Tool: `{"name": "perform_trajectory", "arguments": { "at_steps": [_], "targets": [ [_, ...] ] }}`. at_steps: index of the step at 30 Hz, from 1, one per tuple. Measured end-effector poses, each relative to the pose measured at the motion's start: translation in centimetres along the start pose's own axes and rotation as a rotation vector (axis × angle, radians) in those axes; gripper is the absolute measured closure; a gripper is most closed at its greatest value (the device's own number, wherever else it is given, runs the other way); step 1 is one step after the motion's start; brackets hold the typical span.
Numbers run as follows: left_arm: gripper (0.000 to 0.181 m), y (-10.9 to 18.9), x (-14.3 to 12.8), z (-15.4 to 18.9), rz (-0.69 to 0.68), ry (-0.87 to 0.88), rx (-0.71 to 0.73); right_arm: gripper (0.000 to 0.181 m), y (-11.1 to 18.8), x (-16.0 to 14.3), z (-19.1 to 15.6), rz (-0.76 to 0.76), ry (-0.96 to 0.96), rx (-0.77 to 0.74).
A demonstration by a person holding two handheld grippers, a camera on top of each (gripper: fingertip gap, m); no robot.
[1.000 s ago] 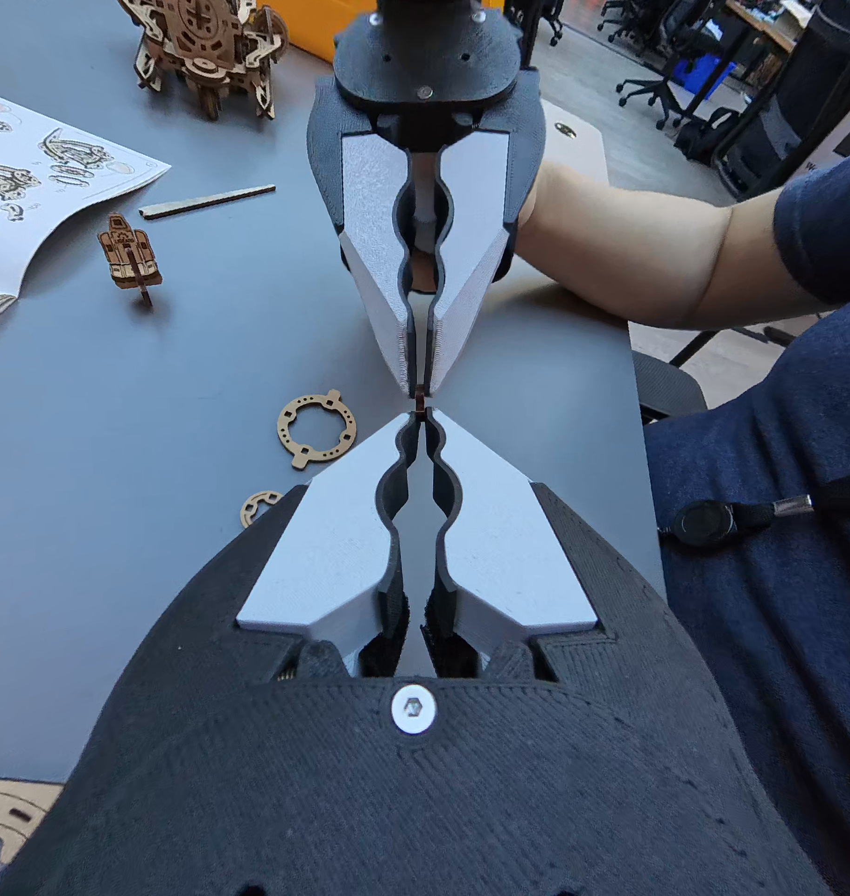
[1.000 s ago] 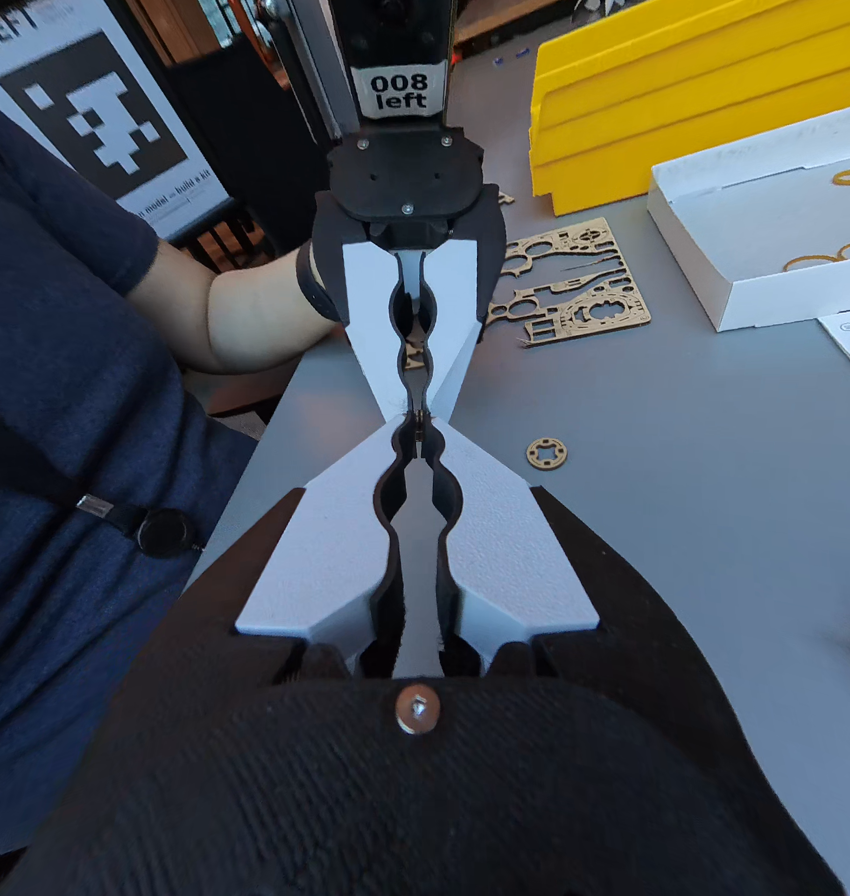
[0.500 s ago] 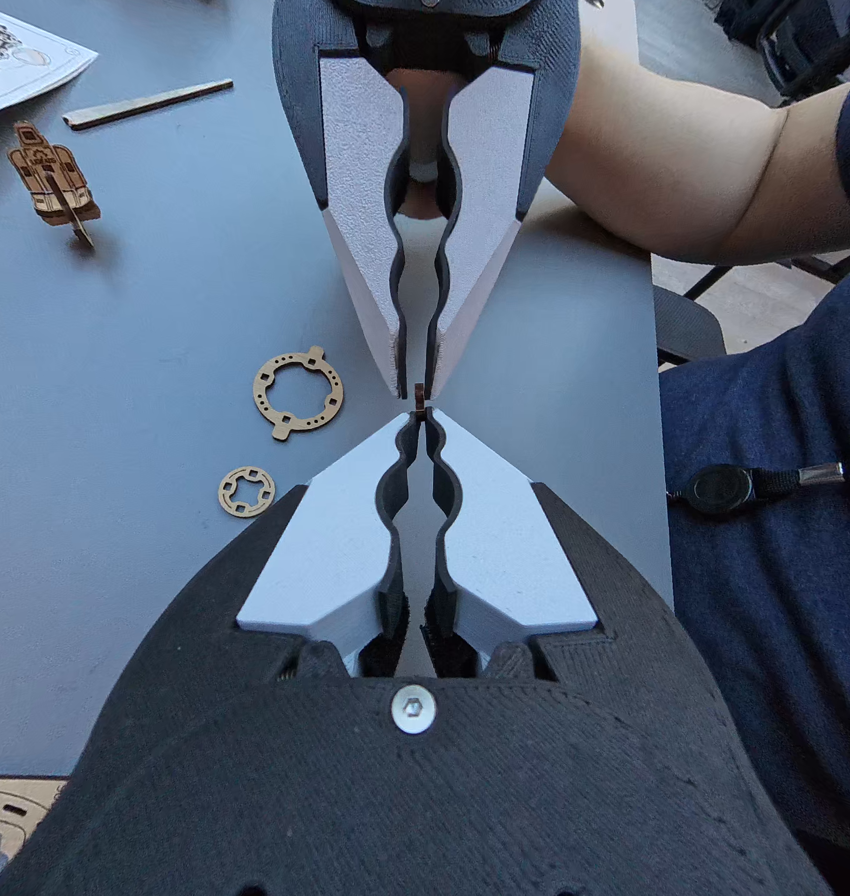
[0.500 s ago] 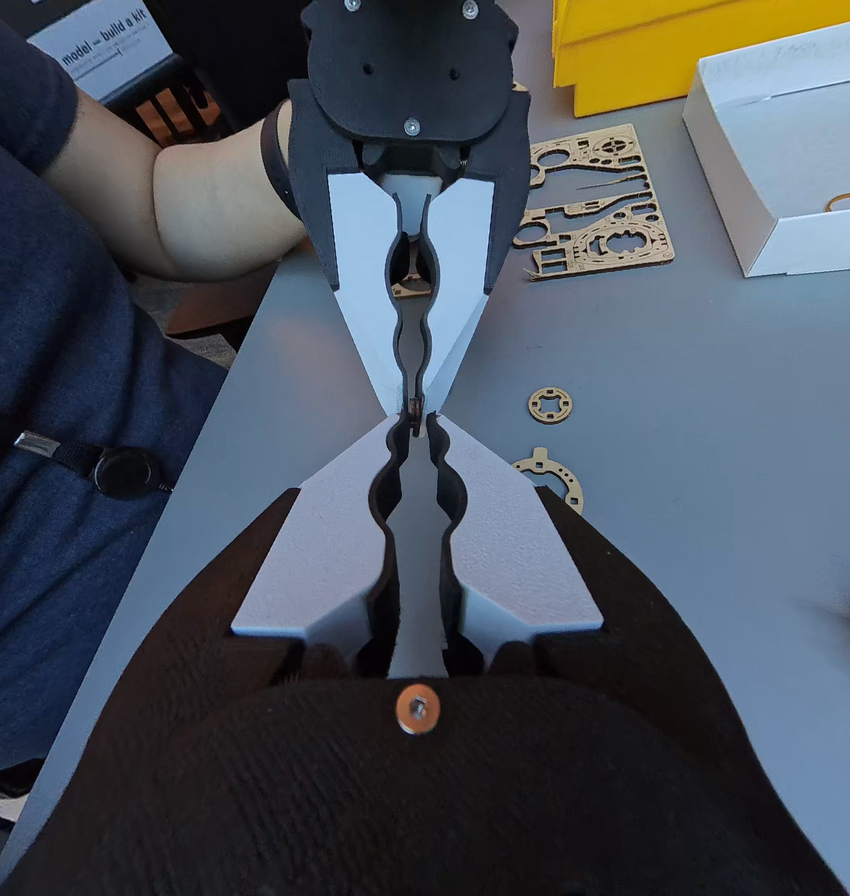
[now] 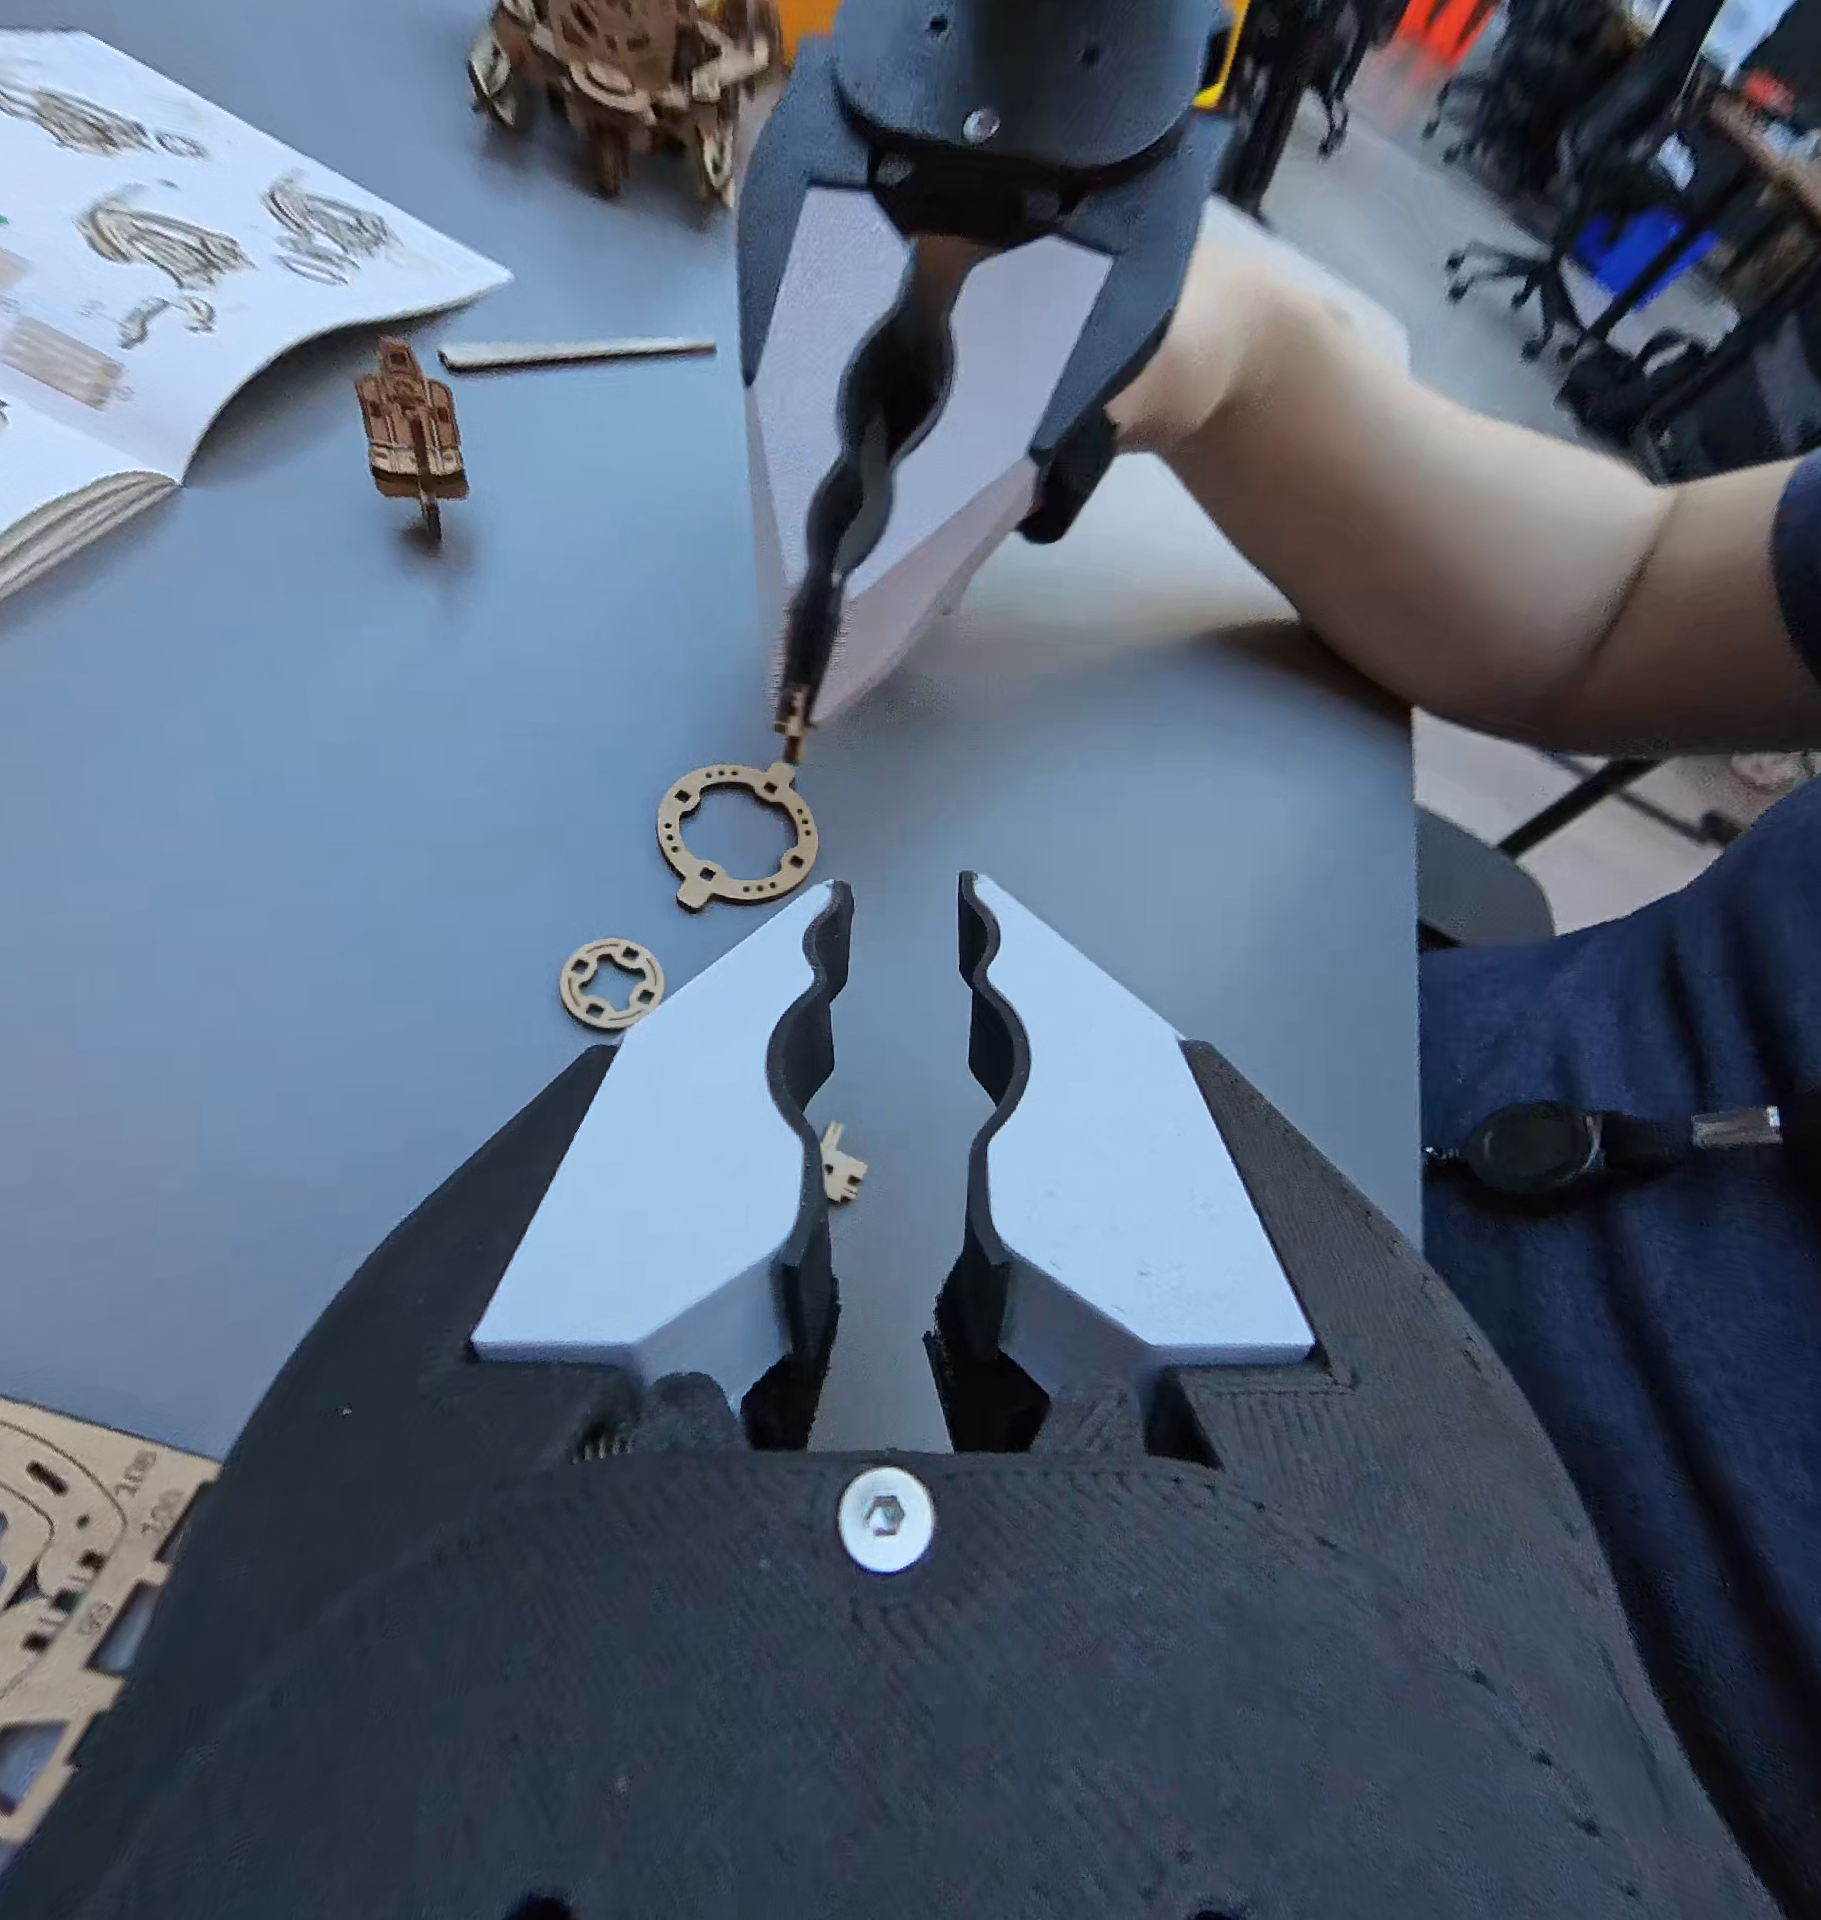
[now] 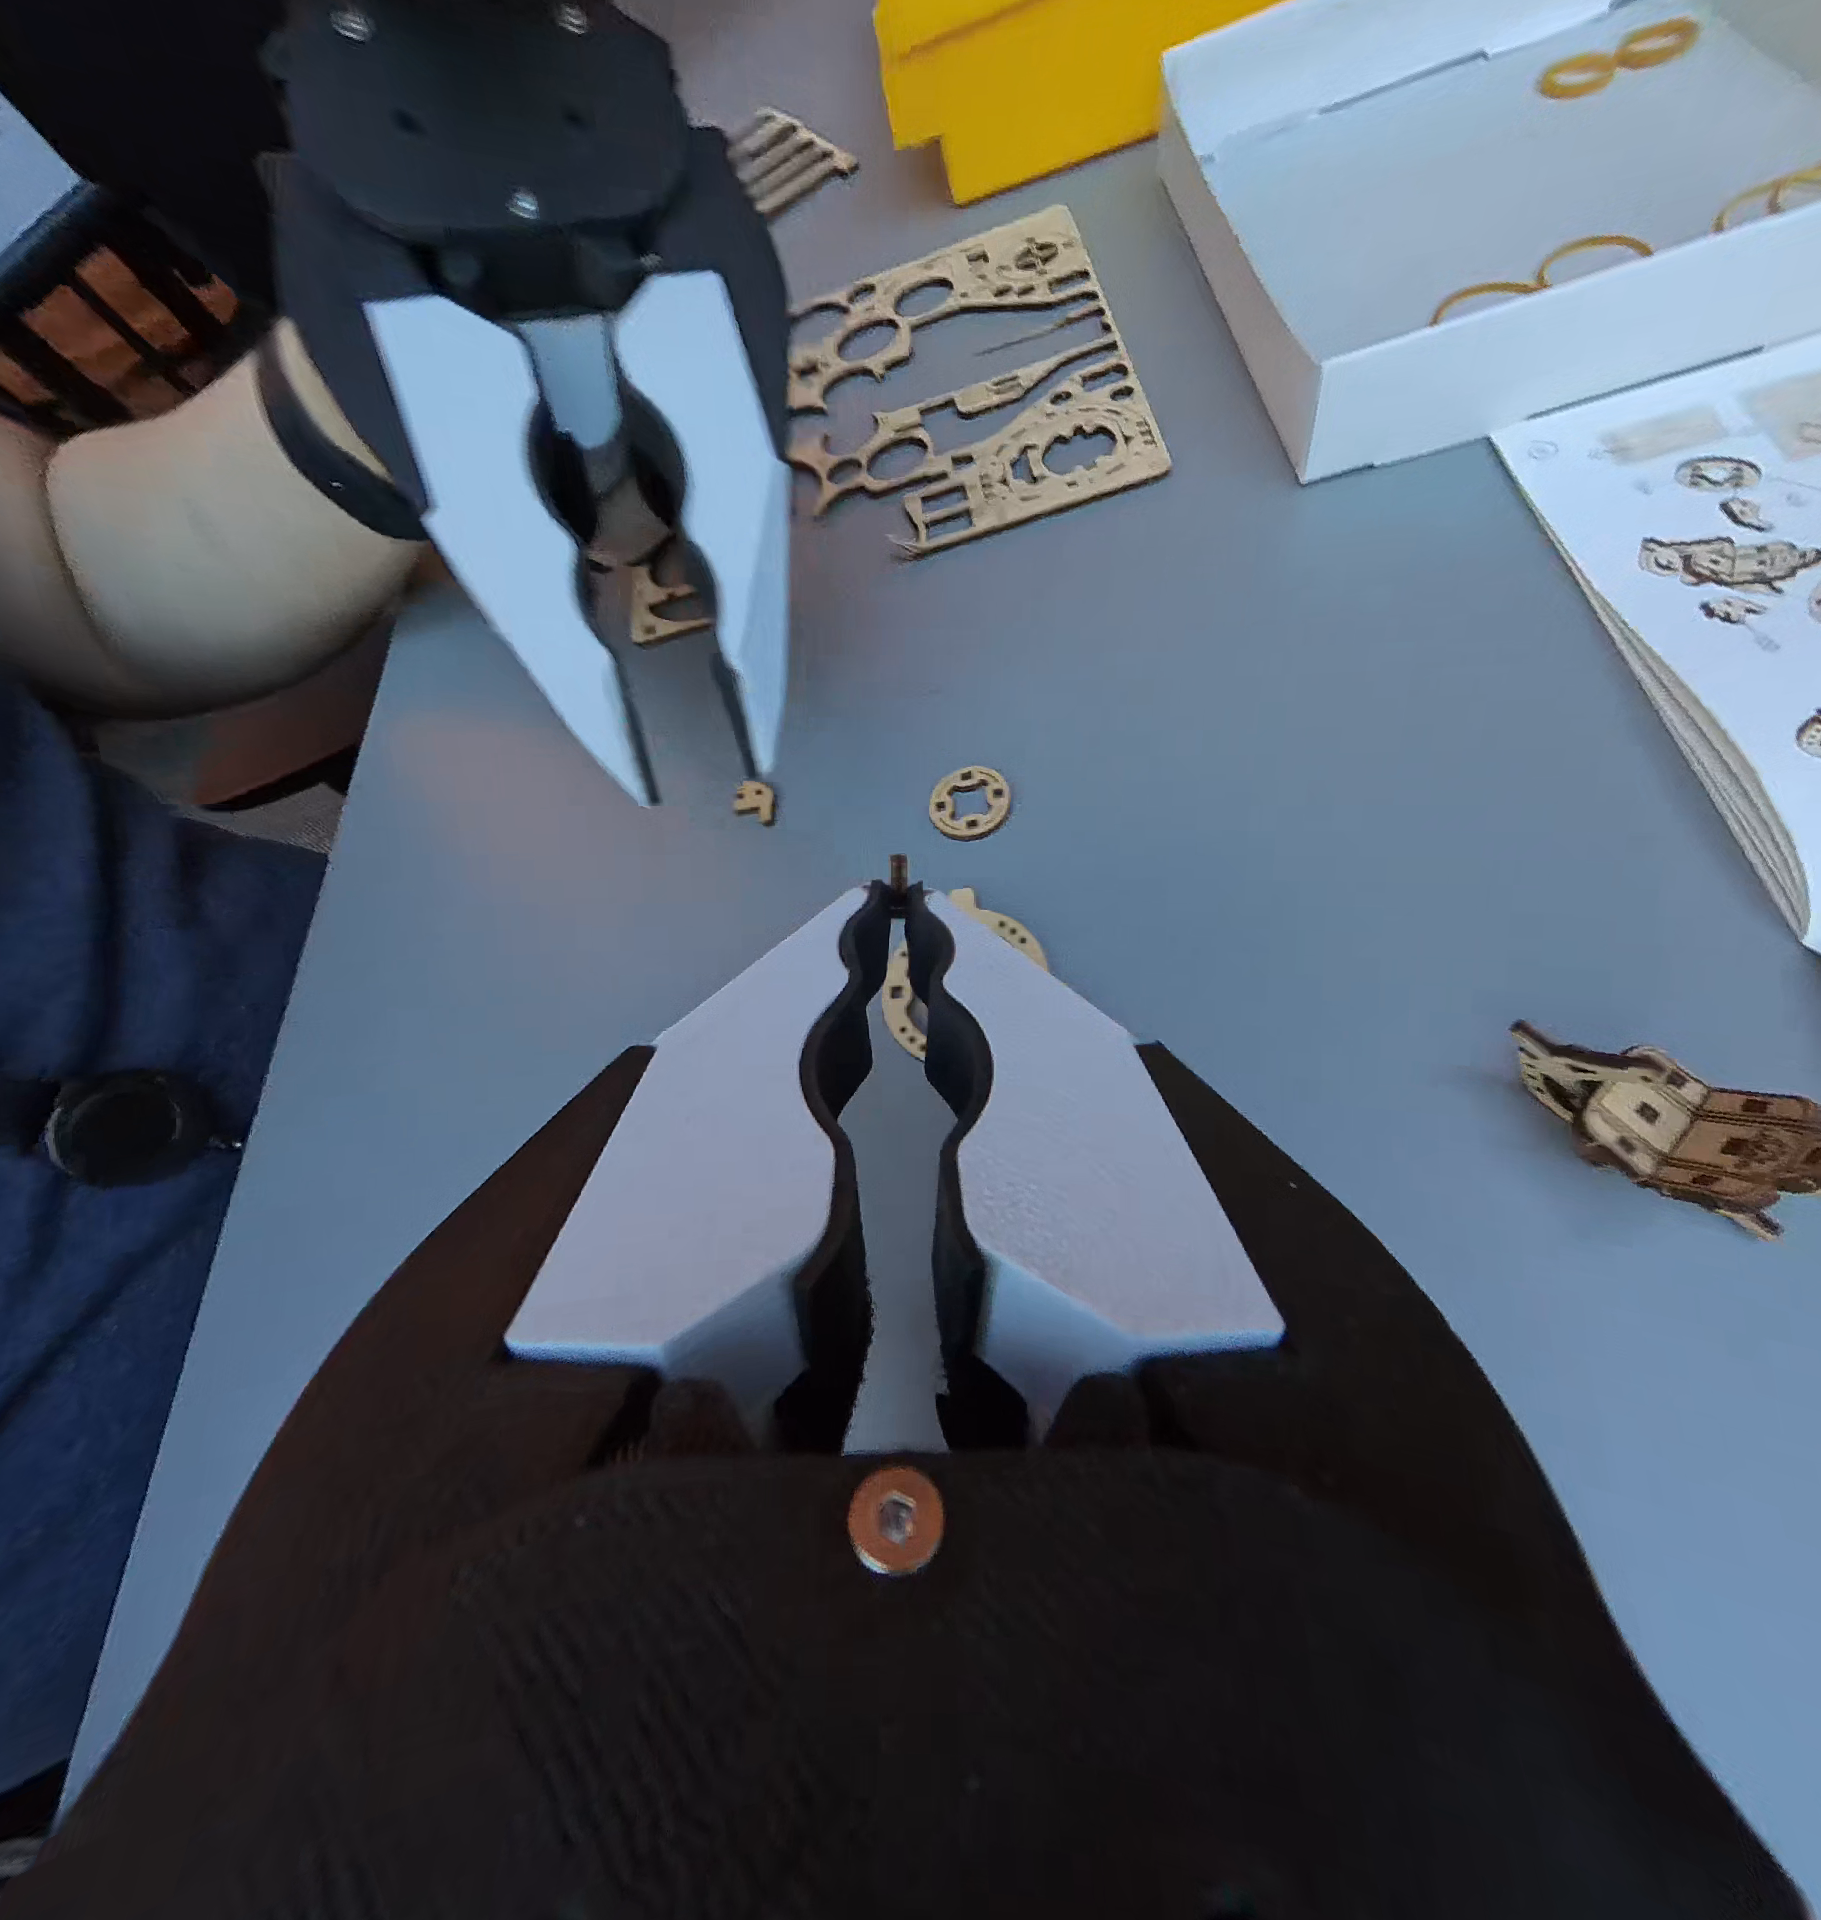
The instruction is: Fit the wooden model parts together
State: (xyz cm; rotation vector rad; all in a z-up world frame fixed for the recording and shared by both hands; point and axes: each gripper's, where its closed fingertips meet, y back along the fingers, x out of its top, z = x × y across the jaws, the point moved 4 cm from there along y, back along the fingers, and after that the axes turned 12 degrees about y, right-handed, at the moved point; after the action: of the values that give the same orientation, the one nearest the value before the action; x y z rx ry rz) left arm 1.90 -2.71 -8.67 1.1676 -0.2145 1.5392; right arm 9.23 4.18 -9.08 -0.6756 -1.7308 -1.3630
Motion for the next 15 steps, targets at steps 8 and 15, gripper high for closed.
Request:
{"name": "perform_trajectory", "arguments": {
  "at_steps": [8, 15],
  "targets": [
    [0.175, 2.6, -1.1, 1.5, 0.105, -0.001, 0.023, 0.180, -2.7, -0.5, 1.3, -0.324, 0.028, 0.061],
    [0.176, 4.0, -1.4, 2.1, 0.124, -0.014, 0.021, 0.180, -3.4, -0.9, 1.3, -0.379, 0.014, 0.091]
  ]
}}
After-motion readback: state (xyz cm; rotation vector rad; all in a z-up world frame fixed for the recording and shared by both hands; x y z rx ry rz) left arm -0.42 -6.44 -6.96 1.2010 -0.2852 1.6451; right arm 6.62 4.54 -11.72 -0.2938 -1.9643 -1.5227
